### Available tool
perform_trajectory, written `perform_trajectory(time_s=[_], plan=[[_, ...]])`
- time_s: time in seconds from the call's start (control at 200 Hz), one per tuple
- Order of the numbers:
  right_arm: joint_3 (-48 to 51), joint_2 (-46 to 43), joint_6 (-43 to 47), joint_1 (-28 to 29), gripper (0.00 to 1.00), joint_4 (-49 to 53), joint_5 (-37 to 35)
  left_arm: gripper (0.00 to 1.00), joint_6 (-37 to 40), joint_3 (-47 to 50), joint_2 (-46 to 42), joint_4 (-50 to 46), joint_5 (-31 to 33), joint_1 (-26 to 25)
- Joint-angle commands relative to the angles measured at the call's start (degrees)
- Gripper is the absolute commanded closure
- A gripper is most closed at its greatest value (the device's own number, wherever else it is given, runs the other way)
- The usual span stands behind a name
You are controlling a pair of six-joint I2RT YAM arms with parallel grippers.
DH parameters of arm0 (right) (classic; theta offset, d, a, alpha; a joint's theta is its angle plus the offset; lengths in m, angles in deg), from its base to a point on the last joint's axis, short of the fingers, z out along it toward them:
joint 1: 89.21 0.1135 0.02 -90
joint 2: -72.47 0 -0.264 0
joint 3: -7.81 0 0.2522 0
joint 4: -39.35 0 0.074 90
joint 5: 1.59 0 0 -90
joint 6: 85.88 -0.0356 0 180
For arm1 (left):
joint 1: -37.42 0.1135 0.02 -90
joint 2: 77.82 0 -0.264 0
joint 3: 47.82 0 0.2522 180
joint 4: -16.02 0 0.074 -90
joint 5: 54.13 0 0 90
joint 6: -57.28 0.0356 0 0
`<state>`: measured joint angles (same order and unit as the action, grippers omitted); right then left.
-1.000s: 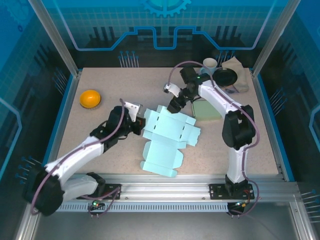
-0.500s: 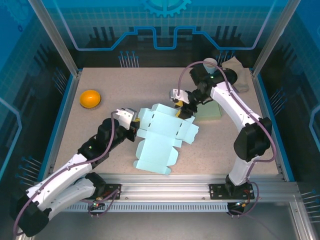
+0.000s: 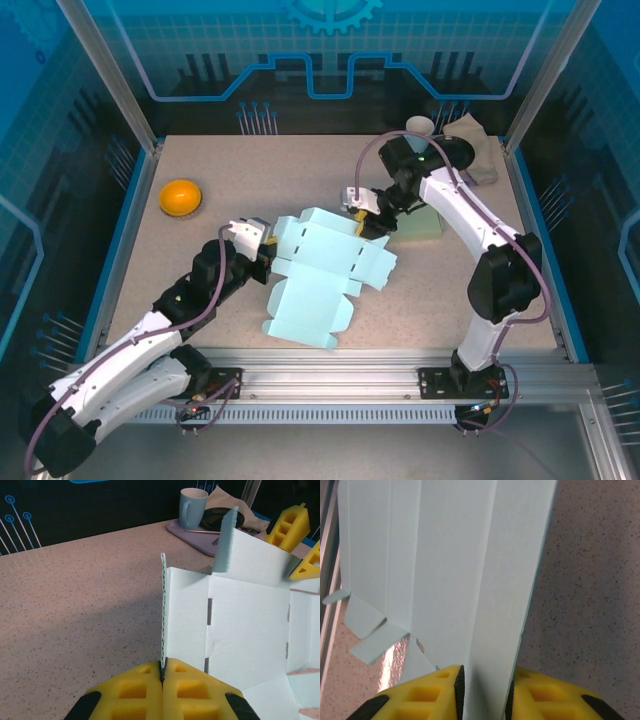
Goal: Fold the paper box
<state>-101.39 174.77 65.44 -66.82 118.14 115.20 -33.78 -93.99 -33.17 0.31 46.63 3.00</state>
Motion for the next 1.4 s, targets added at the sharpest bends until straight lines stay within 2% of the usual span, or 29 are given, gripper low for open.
perform_trajectory(time_s=[0.0, 0.06, 0.185, 0.215, 0.285, 0.305, 0.33, 0.405, 0.455, 0.6, 0.745, 0.93, 1.22, 1.396], plan=[[0.71, -1.27, 0.67, 0.06, 0.84, 0.56, -1.08, 1.00, 1.02, 0.84, -1.35, 2.35, 1.36, -0.46], [0.69, -1.46, 0.60, 0.43, 1.00, 0.27, -2.01, 1.00, 0.74, 0.72, -1.24, 2.31, 1.01, -0.41], [0.50, -2.62, 1.23, 1.07, 1.00, 0.04, -4.00, 0.98, -1.47, 0.13, -1.61, 1.07, 1.49, -0.39], [0.67, -3.15, 0.77, 1.15, 1.00, -1.15, -5.12, 0.85, -2.37, -0.36, -1.94, 0.20, 2.32, -0.43], [2.09, -4.94, -1.88, 1.57, 1.00, -7.20, -11.73, 0.42, -4.92, -2.55, -2.95, -3.45, 5.48, -0.36], [2.66, -5.43, -2.48, 1.67, 1.00, -9.45, -14.10, 0.35, -5.37, -3.32, -3.25, -5.04, 6.39, -0.36], [3.31, -6.01, -2.68, 1.85, 1.00, -11.59, -17.10, 0.33, -5.82, -4.30, -3.67, -6.73, 7.25, -0.33], [5.24, -7.44, -1.21, 3.01, 1.00, -16.78, -24.87, 0.38, -5.50, -6.82, -4.94, -10.58, 7.07, 0.26], [5.90, -8.30, 0.54, 3.51, 1.00, -18.11, -26.52, 0.41, -4.84, -7.78, -5.18, -11.53, 5.60, 0.98], [6.91, -11.12, 3.42, 4.65, 1.00, -18.72, -21.81, 0.39, -1.11, -11.26, 0.39, -10.76, -0.48, 3.66], [6.03, -11.27, 4.16, 6.14, 1.00, -16.71, -21.01, 0.34, 6.36, -16.64, 8.81, -9.29, -4.87, 3.79], [6.12, -12.35, 4.25, 6.63, 1.00, -14.59, -18.81, 0.32, 10.91, -22.91, 16.69, -10.26, -8.48, 3.78], [5.10, -13.97, 3.41, 7.03, 1.00, -13.12, -14.34, 0.30, 8.88, -25.06, 21.93, -8.99, -16.49, 3.00], [5.81, -14.63, 3.75, 8.46, 1.00, -12.41, -13.70, 0.30, 8.14, -27.66, 24.61, -7.95, -17.31, 2.31]])
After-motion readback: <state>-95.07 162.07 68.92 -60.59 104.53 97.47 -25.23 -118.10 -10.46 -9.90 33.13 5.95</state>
